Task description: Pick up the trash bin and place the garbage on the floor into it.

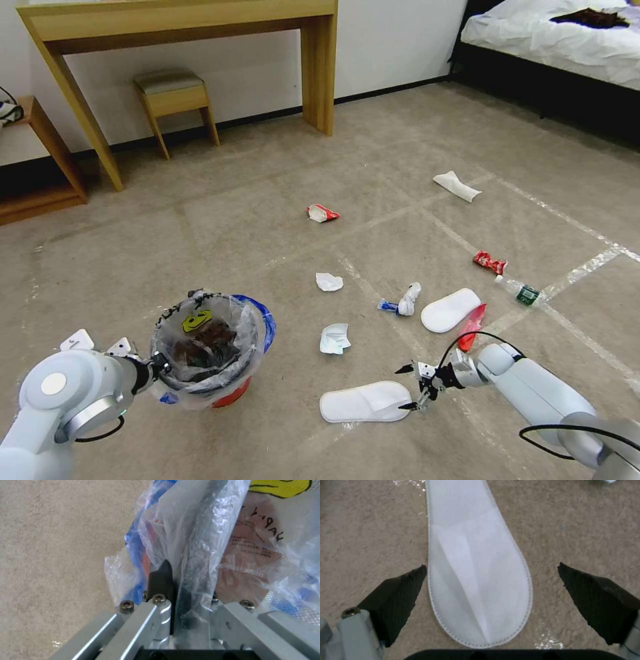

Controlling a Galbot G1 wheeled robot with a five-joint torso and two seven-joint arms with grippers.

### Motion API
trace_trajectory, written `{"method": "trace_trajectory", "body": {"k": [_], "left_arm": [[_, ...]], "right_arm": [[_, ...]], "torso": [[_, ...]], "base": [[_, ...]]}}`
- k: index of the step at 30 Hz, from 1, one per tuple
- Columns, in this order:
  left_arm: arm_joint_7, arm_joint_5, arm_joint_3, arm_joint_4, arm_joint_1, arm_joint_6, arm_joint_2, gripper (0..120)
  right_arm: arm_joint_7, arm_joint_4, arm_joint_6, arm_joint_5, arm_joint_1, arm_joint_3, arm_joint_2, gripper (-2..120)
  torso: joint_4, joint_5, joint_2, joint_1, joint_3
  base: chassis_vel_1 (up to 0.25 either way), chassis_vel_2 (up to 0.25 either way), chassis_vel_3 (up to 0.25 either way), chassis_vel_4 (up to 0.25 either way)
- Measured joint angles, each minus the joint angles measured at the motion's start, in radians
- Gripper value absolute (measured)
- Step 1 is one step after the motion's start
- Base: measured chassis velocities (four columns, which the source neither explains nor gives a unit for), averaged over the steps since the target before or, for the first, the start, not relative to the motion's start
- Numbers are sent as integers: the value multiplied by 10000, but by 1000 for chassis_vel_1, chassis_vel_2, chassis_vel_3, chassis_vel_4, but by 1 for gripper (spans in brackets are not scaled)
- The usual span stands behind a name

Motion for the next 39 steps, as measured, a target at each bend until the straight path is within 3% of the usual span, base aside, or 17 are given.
{"method": "trace_trajectory", "body": {"k": [20, 39], "left_arm": [[46, 47, -13, -30, 14, 20, -74, 4], [84, 76, -91, -101, 121, 28, -3, 4]], "right_arm": [[75, -1080, 128, -580, 454, 65, 1331, 100], [-11, -703, 130, -885, 38, -18, 1498, 100]], "torso": [[2, 2, 0, -1, 0], [1, 1, 0, -1, 0]], "base": [[0, 0, 0, 0], [0, 0, 0, 0]]}}
